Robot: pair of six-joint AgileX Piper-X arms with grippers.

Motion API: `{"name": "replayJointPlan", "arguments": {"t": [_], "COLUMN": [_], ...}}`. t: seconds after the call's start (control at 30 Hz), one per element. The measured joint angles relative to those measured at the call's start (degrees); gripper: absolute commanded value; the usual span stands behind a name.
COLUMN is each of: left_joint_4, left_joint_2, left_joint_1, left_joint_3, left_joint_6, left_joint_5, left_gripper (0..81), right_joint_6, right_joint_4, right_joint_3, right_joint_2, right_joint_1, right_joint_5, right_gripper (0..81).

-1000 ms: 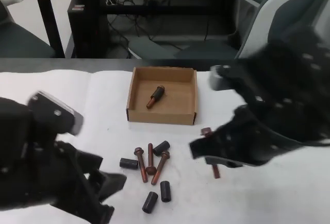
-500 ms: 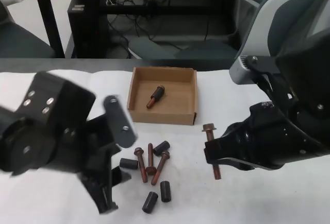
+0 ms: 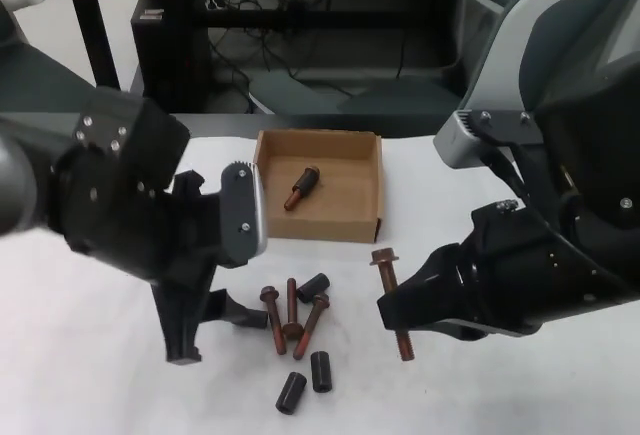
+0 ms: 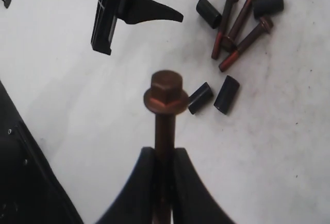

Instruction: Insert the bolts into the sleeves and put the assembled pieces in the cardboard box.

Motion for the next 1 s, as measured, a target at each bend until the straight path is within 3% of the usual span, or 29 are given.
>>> {"name": "replayJointPlan", "arguments": {"t": [0.33,1.0], "left_joint_4": [7.5,7.3], "left_joint_2": [0.6,10.2], "left_joint_1": [0.4,0.6], "left_joint_3": [-2.9,-6.3], "left_joint_6": [3.9,4.7], "left_joint_5": [5.8,1.9], "left_gripper": [51.5,51.5], "right_joint_6": [-1.4,-1.5], "right_joint_4": [-0.6,-0.9], "right_joint_3": [0.5,0.6], "right_joint_2": [0.0,0.0], "right_joint_1": [0.0,0.0], "right_joint_5": [-1.0,-2.4], "right_gripper": [0.0,0.0]}}
